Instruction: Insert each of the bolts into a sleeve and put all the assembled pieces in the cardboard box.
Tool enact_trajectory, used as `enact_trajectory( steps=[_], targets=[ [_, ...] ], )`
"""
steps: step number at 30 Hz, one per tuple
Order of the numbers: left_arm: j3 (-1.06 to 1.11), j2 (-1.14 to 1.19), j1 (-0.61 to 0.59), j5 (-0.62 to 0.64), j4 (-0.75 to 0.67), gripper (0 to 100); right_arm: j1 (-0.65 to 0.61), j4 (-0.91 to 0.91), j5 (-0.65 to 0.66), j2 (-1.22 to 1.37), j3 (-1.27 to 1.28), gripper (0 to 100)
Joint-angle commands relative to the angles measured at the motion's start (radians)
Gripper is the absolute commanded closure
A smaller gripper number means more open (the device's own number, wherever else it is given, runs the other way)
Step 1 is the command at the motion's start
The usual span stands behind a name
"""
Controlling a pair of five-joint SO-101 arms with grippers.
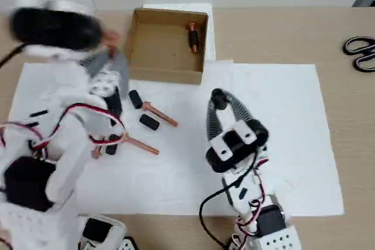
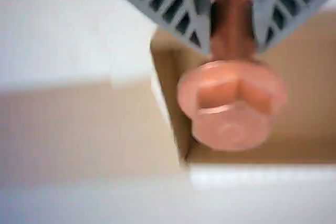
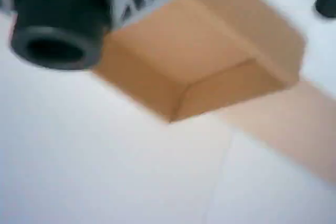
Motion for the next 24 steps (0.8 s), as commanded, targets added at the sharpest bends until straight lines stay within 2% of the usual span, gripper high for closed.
enact_trajectory(
  steps=[1,5,10,13,15,18,24],
  targets=[
    [0.157,-0.086,0.026,0.000,-0.282,99,-0.096,-0.028,0.006,-0.008,0.014,99.5],
    [0.398,-0.181,0.110,-0.063,-0.583,99,-0.136,-0.059,0.006,-0.008,0.014,99.5],
    [0.720,-0.331,0.196,-0.063,-0.987,99,-0.140,-0.148,0.006,-0.008,0.014,99.5],
    [0.878,-0.419,0.267,-0.063,-1.174,99,-0.139,-0.185,-0.006,-0.008,0.014,99.5],
    [0.941,-0.463,0.318,-0.061,-1.217,99,-0.136,-0.191,-0.057,-0.008,0.014,99.5],
    [0.997,-0.508,0.384,-0.061,-1.206,99,-0.133,-0.185,-0.117,-0.008,0.014,99.5],
    [0.992,-0.523,0.391,-0.060,-1.128,99,-0.058,-0.185,-0.124,-0.008,0.014,99.5]
  ],
)
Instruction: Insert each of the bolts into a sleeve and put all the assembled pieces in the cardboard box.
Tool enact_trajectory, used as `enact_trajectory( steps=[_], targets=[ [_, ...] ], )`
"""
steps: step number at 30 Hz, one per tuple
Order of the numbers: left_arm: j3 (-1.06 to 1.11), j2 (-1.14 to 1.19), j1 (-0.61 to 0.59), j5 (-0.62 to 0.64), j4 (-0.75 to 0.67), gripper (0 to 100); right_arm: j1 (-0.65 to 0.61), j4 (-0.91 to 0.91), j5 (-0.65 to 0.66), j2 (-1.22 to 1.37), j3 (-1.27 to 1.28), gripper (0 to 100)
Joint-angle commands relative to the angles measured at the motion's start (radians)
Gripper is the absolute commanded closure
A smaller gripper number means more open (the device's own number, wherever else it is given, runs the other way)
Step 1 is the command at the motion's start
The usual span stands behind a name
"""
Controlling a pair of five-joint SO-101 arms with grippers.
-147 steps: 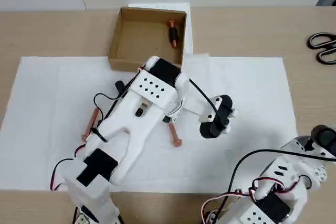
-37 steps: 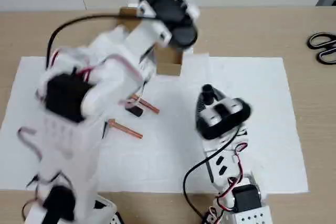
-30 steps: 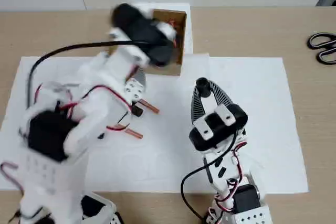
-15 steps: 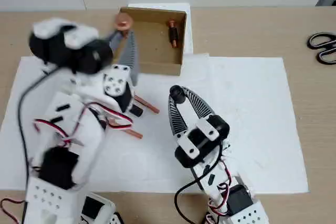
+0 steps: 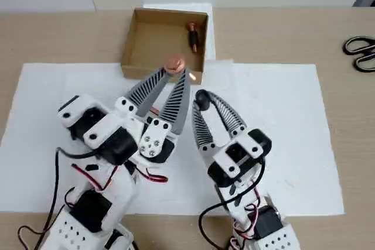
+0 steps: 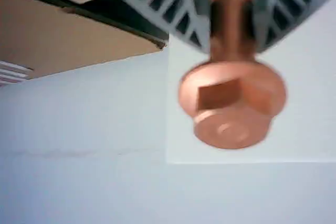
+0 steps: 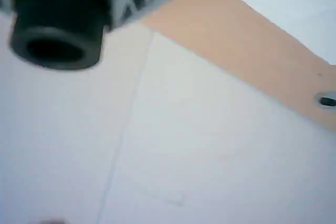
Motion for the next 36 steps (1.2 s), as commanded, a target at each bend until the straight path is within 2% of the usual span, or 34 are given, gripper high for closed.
enact_trajectory(
  steps=[1,4,7,21,27,33,36],
  targets=[
    [-0.033,-0.020,0.012,0.000,0.064,99,0.050,-0.024,-0.012,-0.010,0.006,99.5],
    [-0.099,-0.012,0.028,0.066,0.186,99,0.067,-0.024,-0.012,-0.010,0.006,99.5],
    [-0.120,-0.012,0.035,0.095,0.222,99,0.050,-0.024,-0.011,-0.010,0.006,99.5],
    [-0.125,0.021,0.037,0.052,0.218,99,0.039,-0.027,-0.006,-0.010,0.000,99.5],
    [-0.127,0.074,0.035,0.052,0.129,99,0.038,-0.022,-0.005,-0.008,-0.020,99.5],
    [-0.127,0.098,0.035,0.051,0.127,99,-0.021,-0.022,0.110,-0.008,-0.012,99.5],
    [-0.127,0.101,0.035,0.051,0.127,99,-0.028,-0.022,0.118,-0.008,-0.012,99.5]
  ],
)
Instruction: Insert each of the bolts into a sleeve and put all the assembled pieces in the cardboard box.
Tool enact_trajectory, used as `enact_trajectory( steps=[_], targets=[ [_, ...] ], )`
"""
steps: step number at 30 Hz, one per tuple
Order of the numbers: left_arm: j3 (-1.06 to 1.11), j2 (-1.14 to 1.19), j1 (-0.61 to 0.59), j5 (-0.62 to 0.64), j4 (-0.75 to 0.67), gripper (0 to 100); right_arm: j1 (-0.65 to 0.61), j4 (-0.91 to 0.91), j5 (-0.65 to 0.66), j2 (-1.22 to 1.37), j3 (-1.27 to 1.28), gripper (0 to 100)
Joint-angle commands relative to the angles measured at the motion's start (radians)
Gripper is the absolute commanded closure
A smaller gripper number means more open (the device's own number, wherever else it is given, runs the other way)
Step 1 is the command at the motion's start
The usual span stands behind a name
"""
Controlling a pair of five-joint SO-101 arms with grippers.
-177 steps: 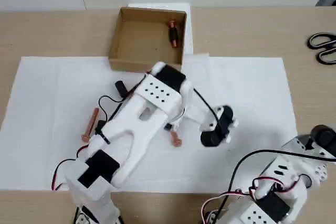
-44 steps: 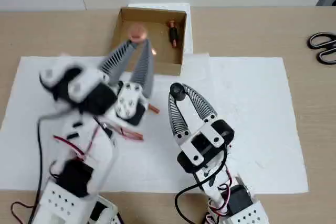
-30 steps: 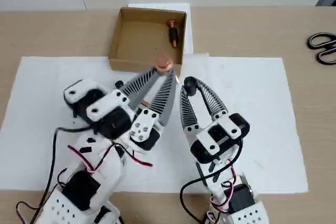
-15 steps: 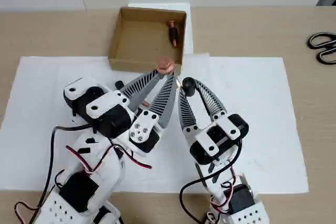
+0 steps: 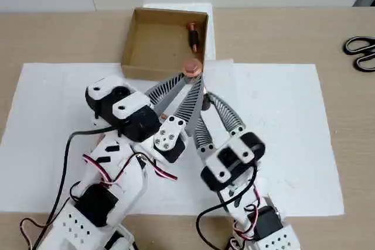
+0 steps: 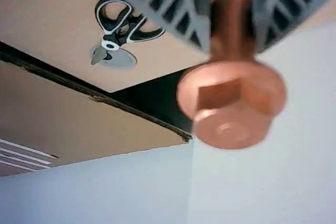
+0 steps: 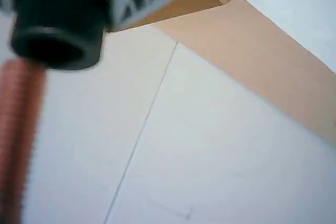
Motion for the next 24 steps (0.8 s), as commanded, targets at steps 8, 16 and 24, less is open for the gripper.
enact_trajectory(
  steps=[8,16,24],
  targets=[
    [-0.059,-0.005,-0.002,-0.063,-0.025,99,-0.004,-0.022,0.017,-0.010,-0.011,99.5],
    [-0.059,-0.005,0.005,-0.071,0.069,99,-0.004,-0.022,0.017,-0.010,-0.009,99.5],
    [-0.122,-0.003,0.026,-0.068,0.207,99,-0.004,-0.022,0.017,-0.010,-0.009,99.5]
  ],
)
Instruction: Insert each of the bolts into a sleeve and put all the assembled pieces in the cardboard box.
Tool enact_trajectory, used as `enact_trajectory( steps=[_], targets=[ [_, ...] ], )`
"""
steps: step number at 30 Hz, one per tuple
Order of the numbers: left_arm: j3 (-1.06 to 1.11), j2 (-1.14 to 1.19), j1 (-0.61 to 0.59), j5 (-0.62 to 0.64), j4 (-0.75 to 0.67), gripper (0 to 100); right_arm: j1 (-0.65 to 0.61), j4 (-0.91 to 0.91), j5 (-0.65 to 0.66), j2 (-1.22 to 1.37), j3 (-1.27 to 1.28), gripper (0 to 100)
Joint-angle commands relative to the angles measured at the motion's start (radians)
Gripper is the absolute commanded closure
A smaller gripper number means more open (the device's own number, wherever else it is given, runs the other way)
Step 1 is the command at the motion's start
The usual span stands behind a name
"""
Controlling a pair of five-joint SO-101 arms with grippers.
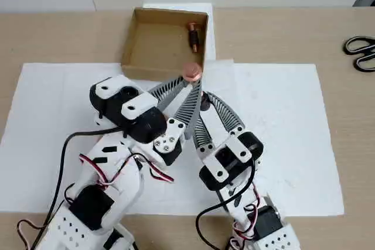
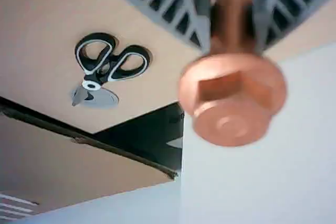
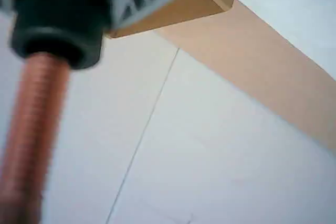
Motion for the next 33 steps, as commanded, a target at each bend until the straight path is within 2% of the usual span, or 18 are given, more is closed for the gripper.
enact_trajectory(
  steps=[1,5,16,19,26,33],
  targets=[
    [-0.068,0.000,0.035,0.002,0.074,99,-0.004,-0.022,0.006,-0.010,-0.009,99.5],
    [-0.104,0.000,0.071,0.021,0.150,99,-0.002,-0.022,0.006,-0.010,-0.009,99.5],
    [-0.079,0.006,0.069,0.043,0.158,99,0.038,-0.022,0.003,-0.010,-0.017,99.5],
    [-0.071,0.006,0.069,0.040,0.204,99,0.038,-0.022,0.003,-0.010,-0.017,99.5],
    [-0.067,0.006,0.069,-0.066,0.279,86,0.038,-0.022,0.003,-0.010,-0.018,99.5],
    [-0.067,0.008,0.069,-0.069,0.336,85,0.038,-0.022,0.003,-0.010,-0.018,99.5]
  ],
)
